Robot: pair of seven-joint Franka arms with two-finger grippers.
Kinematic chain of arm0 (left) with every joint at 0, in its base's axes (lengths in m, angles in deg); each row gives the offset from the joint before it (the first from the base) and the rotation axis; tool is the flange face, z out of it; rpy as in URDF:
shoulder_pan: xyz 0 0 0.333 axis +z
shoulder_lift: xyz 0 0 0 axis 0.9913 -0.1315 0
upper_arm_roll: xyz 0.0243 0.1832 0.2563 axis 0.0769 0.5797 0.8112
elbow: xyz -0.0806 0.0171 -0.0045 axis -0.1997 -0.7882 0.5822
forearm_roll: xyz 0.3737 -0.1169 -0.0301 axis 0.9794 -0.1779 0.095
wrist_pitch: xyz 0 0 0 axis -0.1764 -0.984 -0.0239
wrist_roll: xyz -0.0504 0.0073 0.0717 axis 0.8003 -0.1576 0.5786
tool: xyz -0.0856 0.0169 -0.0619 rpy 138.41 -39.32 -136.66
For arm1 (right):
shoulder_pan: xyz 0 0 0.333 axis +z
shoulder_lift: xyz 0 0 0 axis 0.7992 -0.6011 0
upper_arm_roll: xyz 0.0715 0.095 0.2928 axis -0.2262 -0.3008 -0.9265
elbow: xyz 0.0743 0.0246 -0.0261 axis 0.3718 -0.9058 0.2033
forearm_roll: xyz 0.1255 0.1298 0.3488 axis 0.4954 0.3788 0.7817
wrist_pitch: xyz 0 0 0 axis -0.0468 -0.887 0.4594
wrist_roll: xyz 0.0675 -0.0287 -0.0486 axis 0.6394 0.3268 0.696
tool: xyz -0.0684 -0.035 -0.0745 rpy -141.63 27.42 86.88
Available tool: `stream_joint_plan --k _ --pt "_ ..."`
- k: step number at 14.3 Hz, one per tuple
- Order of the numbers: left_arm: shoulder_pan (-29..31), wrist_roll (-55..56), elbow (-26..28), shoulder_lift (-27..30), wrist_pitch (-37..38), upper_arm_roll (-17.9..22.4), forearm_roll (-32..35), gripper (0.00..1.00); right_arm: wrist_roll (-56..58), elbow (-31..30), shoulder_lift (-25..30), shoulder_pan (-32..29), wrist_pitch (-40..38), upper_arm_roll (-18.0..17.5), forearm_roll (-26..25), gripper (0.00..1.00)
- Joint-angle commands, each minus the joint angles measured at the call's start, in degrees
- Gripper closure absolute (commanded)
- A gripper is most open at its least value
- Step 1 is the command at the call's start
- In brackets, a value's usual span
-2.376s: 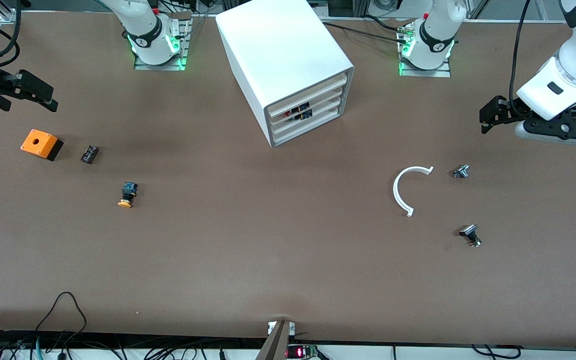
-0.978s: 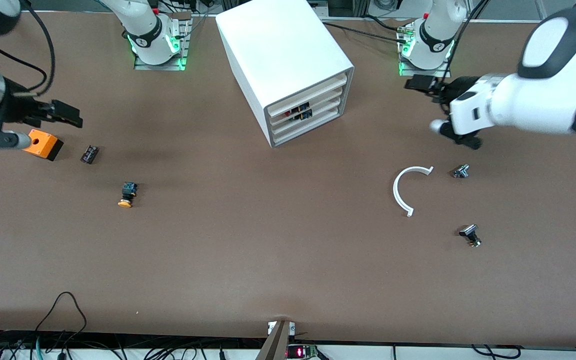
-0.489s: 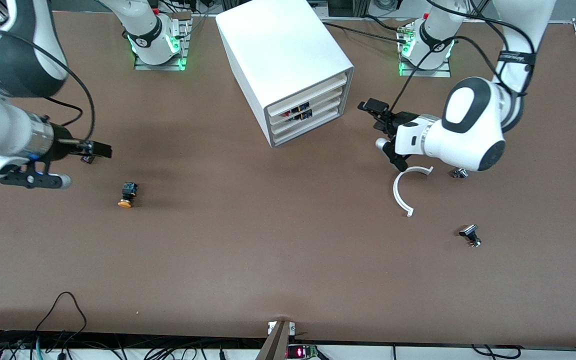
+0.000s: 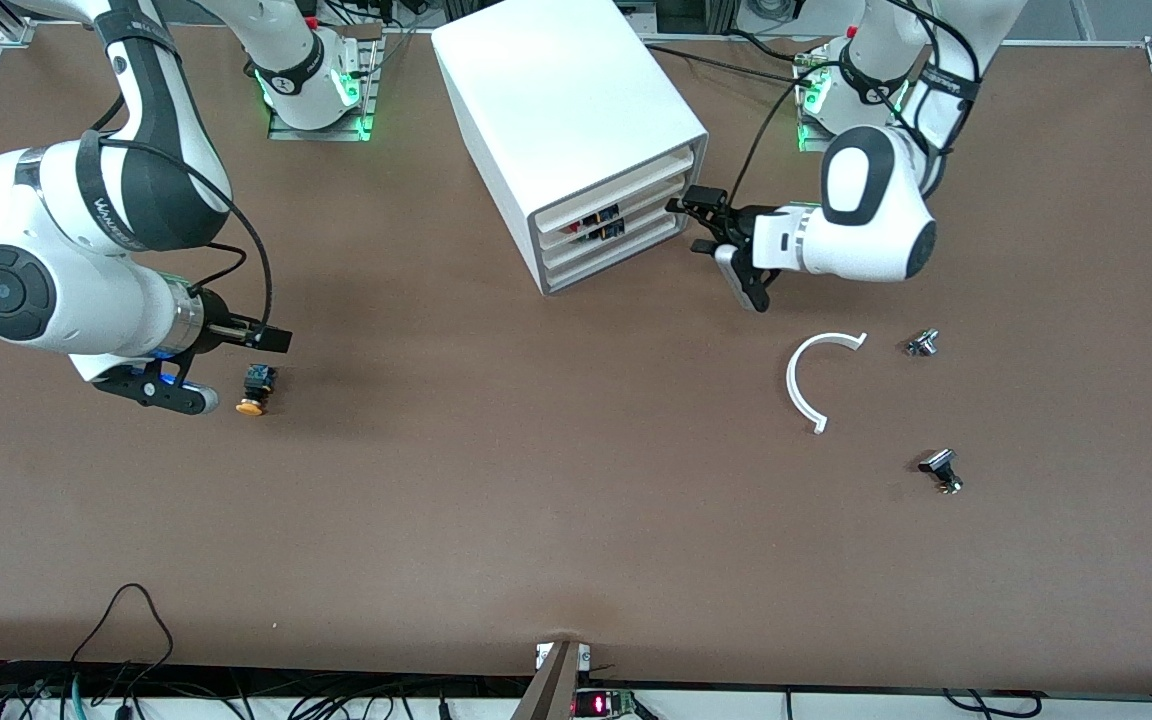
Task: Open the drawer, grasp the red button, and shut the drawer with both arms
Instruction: 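Grasp the drawer handle with the left gripper while the right gripper approaches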
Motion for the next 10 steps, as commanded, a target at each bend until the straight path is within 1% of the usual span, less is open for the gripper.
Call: stream_joint_plan --k 1,3,4,5,6,8,9,10 --pt "0.4 -4.9 1.6 0.0 -0.6 -0.3 -1.9 0.03 -4.3 0.9 -1.0 1.7 1.0 0.2 0.8 0.0" --pt "0.5 -11.3 1.7 -1.5 -0.1 -0.5 -2.0 0.03 -8.7 1.1 -1.7 3.8 1.0 0.2 0.5 0.01" --pt "0.5 -14.5 1.7 -3.3 -0.2 -0.5 -2.0 0.04 -10.2 1.1 -1.8 4.4 1.0 0.2 0.7 0.01" --pt "0.7 -16.1 1.7 -3.7 -0.2 -0.5 -2.1 0.03 -11.1 1.2 -1.8 4.5 0.9 0.1 0.8 0.01" --pt "0.5 -16.4 1.7 -3.7 -0.2 -0.5 -2.1 0.03 -12.4 1.5 -1.8 4.6 0.8 0.1 0.9 0.01" --pt "0.4 -16.3 1.7 -3.5 -0.1 -0.7 -2.1 0.03 -16.5 1.7 -2.4 7.0 1.0 0.1 0.8 0.01" --pt "0.4 -16.3 1.8 -3.4 0.0 -0.8 -2.1 0.01 -18.6 1.7 -2.7 8.1 1.1 0.1 0.8 0.01" --pt "0.5 -15.8 1.8 -3.5 0.1 -2.1 -2.1 0.01 -20.7 1.8 -3.2 8.7 1.2 0.1 0.7 0.01"
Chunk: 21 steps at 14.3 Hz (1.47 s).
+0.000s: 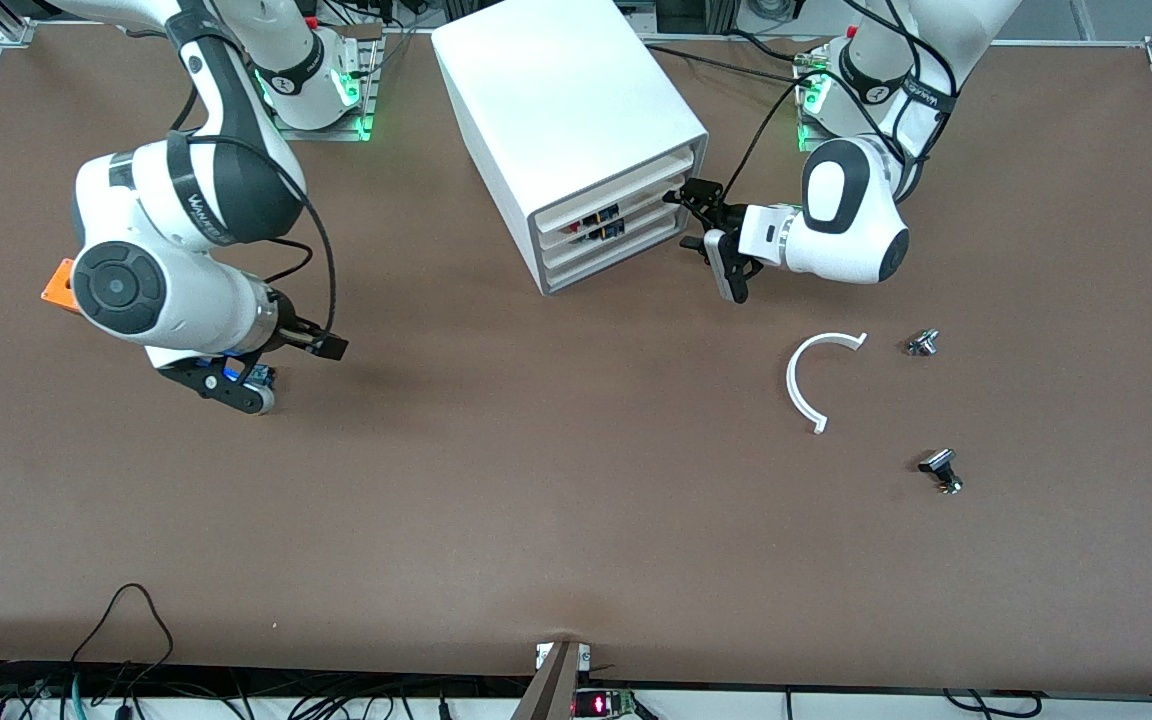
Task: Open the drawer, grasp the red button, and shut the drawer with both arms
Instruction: 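Pull the drawer open with the left gripper while the right gripper reaches in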
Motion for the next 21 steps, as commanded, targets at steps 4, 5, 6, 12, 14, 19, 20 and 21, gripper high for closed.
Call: stream_joint_plan --k 4,5,6,12,14,19,20,21 --pt "0.4 -1.4 0.6 0.3 0.2 -2.1 -1.9 0.01 -8.1 6.1 -3.2 3.0 -0.2 0.2 4.3 0.01" --pt "0.3 -1.4 0.6 0.3 0.1 -2.1 -2.0 0.04 -9.4 6.8 -3.7 3.0 -0.1 0.2 6.3 0.01" --pt "0.2 -1.4 0.6 0.3 0.1 -2.1 -2.3 0.15 -10.7 8.2 -4.5 3.3 -0.2 0.2 6.8 0.01" --pt "0.1 -1.3 0.9 -0.1 -0.5 -4.2 -4.5 0.4 -15.9 14.2 -6.9 6.9 0.4 0.2 6.9 0.01" --pt "0.2 -1.7 0.9 -0.1 -0.4 -4.2 -4.4 0.77 -19.0 17.1 -8.7 8.4 0.9 0.2 6.9 0.01" --pt "0.3 -1.8 0.2 -0.1 0.1 -4.2 -4.1 1.0 -30.6 21.1 -11.6 11.1 4.3 0.1 10.4 0.01" --pt "0.6 -1.8 0.2 -0.1 0.1 -4.2 -3.9 1.0 -32.5 21.4 -11.8 12.2 5.7 0.1 10.8 0.01" --pt "0.7 -1.8 -0.1 -0.1 0.1 -4.2 -3.8 1.0 -33.5 21.4 -11.9 13.1 6.7 0.2 10.8 0.01"
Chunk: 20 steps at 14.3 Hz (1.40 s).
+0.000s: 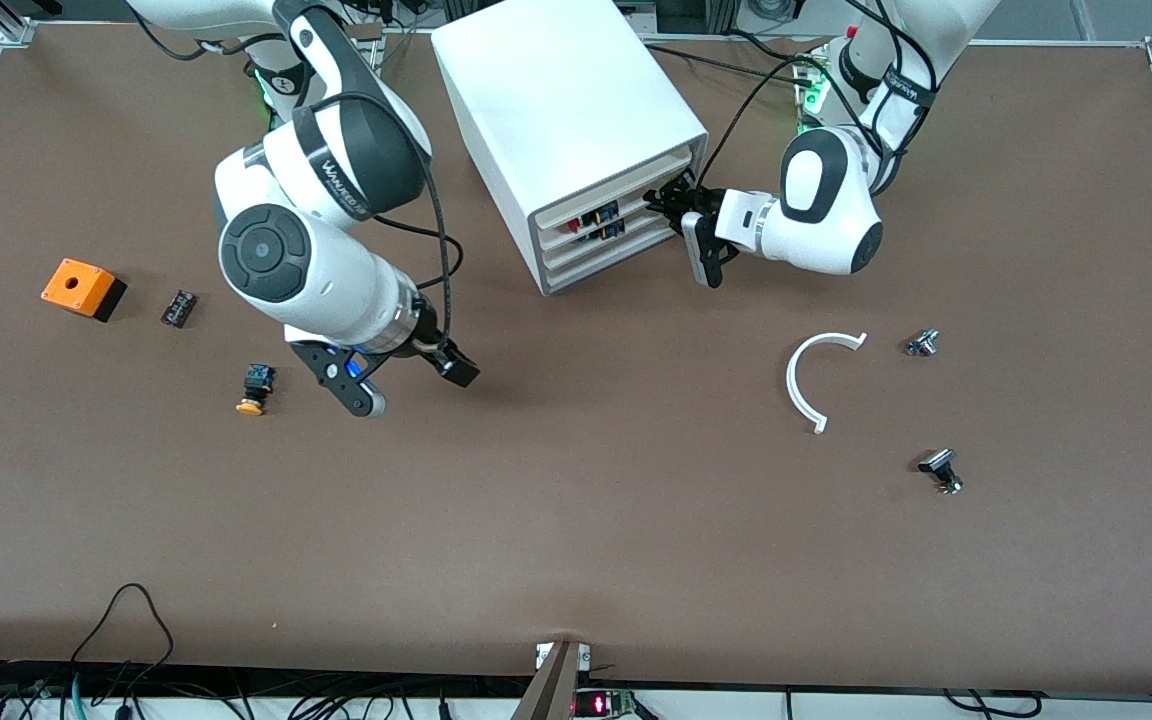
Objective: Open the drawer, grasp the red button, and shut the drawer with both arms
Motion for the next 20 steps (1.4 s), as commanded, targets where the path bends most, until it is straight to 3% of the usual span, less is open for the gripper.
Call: stream_joint_plan --k 1,5,9,12,15,16,17,18,20 --pt "1.0 -0.7 -0.8 0.1 -0.3 -0.3 -0.6 1.0 -5.2 2.8 -1.7 2.6 2.4 0.3 1.0 0.01" --pt "2.7 -0.1 -3.1 -1.1 -0.6 0.5 2.7 1.0 -10.6 5.7 -3.6 4.3 5.2 0.3 1.0 0.01" --pt "5.8 0.7 -14.4 -9.3 -0.2 2.8 13.4 1.0 -16.5 7.7 -5.4 7.1 7.6 0.3 1.0 0.01" --pt "7.8 0.9 -17.5 -12.2 -0.3 2.9 16.6 1.0 -21.8 7.6 -6.1 11.8 9.3 0.5 0.6 0.01" --pt "8.5 1.0 -18.3 -12.2 -0.3 3.2 17.6 0.89 -22.9 7.5 -7.2 16.6 8.9 0.7 -2.8 0.01" --pt "8.8 1.0 -18.4 -12.2 -0.3 3.2 17.6 0.73 -23.3 7.4 -7.8 17.8 8.7 0.8 -4.0 0.01" --pt "9.2 0.9 -18.7 -12.2 -0.3 3.2 17.7 0.26 -24.4 7.4 -8.3 18.8 8.6 0.8 -4.8 0.01" --pt "9.5 0.8 -19.1 -12.2 -0.3 3.2 18.6 0.0 -24.8 7.3 -8.8 19.5 8.6 0.8 -5.6 0.01" --pt "10.0 1.4 -21.1 -12.0 1.1 3.1 21.9 0.0 -25.5 7.2 -10.2 21.0 8.9 0.9 -6.3 0.01"
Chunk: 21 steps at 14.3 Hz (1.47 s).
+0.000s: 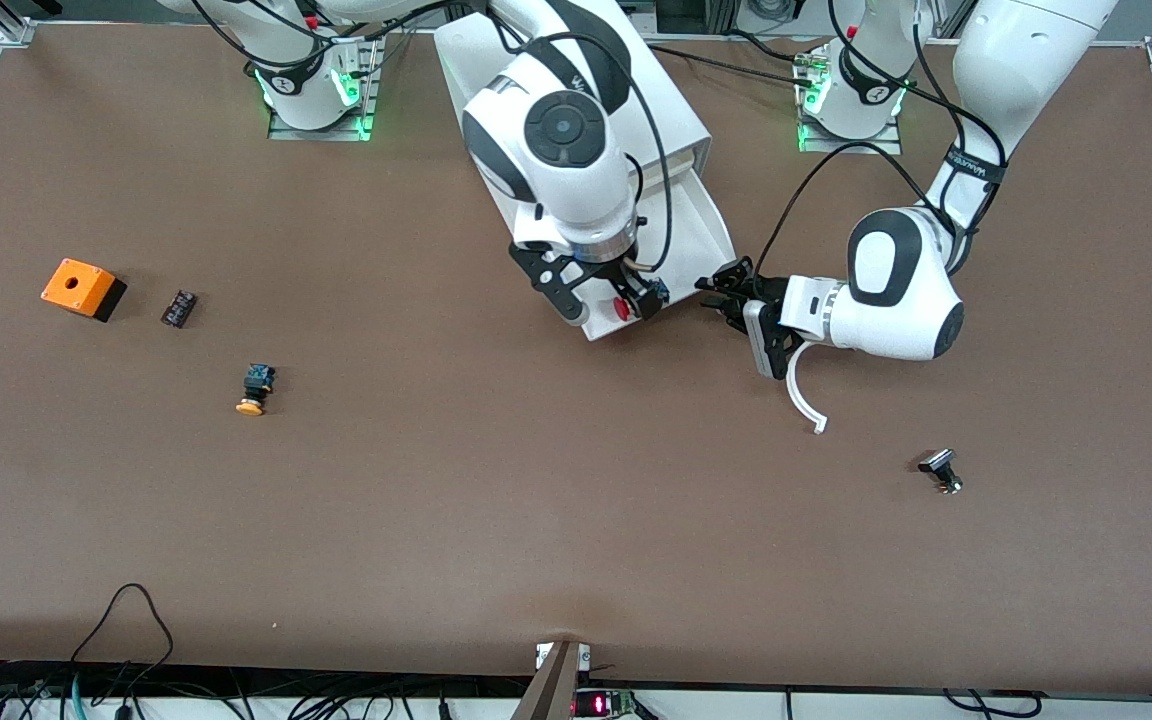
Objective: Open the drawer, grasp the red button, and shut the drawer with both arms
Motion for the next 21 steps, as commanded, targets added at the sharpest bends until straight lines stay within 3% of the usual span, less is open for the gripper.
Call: stream_joint_plan --k 1,8,11,13,15,17,18,21 --pt "1.0 2.7 -4.7 -1.3 2.7 0.2 5.4 0.0 -2.2 2.0 -2.9 1.5 -0.1 0.7 -1.2 0.01" --pt "1.3 31.8 -24.1 -1.4 26.0 0.0 23.5 0.0 -5.5 2.0 -6.5 2.7 8.9 0.7 -1.8 0.01" --pt "0.8 38.5 -28.1 -1.1 30.1 -0.4 28.6 0.0 -6.0 2.0 -7.4 3.4 10.3 0.7 -1.8 0.01" --pt "1.2 42.4 -31.5 -0.7 34.5 -0.4 31.6 0.0 -6.6 1.9 -7.3 3.8 9.8 0.7 -1.8 0.07" --pt "1.4 46.1 -35.9 -0.7 38.4 -0.1 35.3 0.0 -6.4 1.9 -7.2 3.9 8.8 0.7 -1.9 0.32" --pt "1.2 49.5 -39.5 0.3 39.1 -0.8 41.8 0.0 -6.0 2.0 -6.9 3.9 8.2 0.7 -1.9 0.82" --pt "1.0 51.4 -39.9 1.1 38.7 -1.0 44.8 0.0 -5.9 2.0 -6.7 3.9 7.9 0.8 -2.0 1.0" --pt "-1.3 54.8 -40.1 3.2 36.4 -1.2 54.1 0.0 -5.7 2.3 -6.2 3.8 6.6 0.9 -2.0 1.0"
